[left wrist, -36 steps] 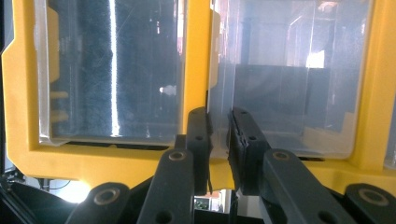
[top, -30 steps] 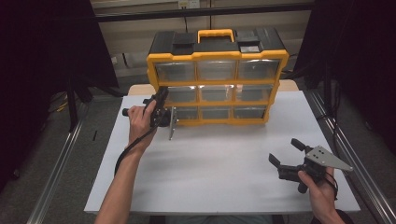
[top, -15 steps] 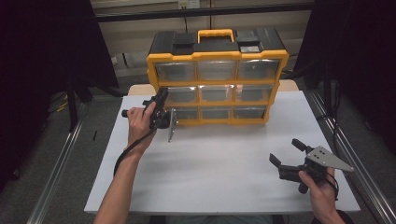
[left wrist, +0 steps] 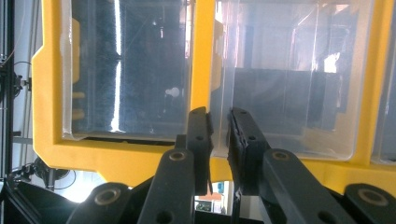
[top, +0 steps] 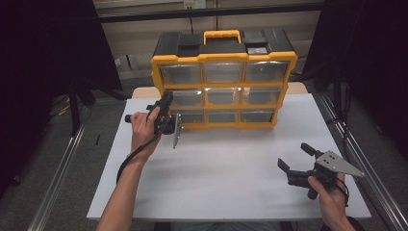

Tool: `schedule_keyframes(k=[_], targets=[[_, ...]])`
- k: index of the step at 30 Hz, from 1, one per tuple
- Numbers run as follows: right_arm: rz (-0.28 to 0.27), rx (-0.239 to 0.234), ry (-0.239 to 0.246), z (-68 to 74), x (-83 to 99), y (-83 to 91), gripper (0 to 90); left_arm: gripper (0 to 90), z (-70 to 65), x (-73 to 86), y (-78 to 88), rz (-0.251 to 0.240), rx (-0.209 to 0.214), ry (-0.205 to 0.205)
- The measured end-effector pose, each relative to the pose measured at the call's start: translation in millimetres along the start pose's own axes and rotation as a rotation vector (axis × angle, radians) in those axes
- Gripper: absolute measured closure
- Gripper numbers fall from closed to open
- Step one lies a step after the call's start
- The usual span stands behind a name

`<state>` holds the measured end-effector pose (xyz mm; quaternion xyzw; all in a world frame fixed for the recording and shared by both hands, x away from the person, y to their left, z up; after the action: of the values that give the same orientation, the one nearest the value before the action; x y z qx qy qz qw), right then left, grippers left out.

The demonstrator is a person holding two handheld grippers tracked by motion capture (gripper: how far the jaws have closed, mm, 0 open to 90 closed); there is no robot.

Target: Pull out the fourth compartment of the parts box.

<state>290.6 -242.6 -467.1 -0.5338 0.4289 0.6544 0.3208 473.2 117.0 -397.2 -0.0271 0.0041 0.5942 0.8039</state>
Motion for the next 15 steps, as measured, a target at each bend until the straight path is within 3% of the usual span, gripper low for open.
schedule_keyframes(k=[8,10,11,15], targets=[[-0.001,-0.006,0.006,0.5,0.2,-0.8,0.8,79.6,-0.3,-1.4,5.3,-0.01,-0.005,0.014],[0.005,-0.001,0.005,0.3,0.7,-1.0,0.9,79.7,1.4,-1.9,6.9,-0.014,-0.01,-0.004],[0.004,-0.002,0.006,0.3,0.6,-1.2,0.8,79.7,-0.2,-1.7,7.3,-0.018,-0.006,0.016],[0.003,0.003,0.006,0.3,0.5,-0.9,0.8,79.7,0.0,-1.9,9.3,-0.018,-0.004,0.005]])
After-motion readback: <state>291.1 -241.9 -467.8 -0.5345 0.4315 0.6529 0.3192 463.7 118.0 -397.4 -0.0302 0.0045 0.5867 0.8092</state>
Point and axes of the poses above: each handheld gripper's, and its own axes: y roughly backward along the jaws, x roughly out of its underside, z roughly to its left, the point moved 9 cm from there along -y, roughly forward along the jaws, and after that the axes turned 2 degrees about z, right-handed, at the moved point
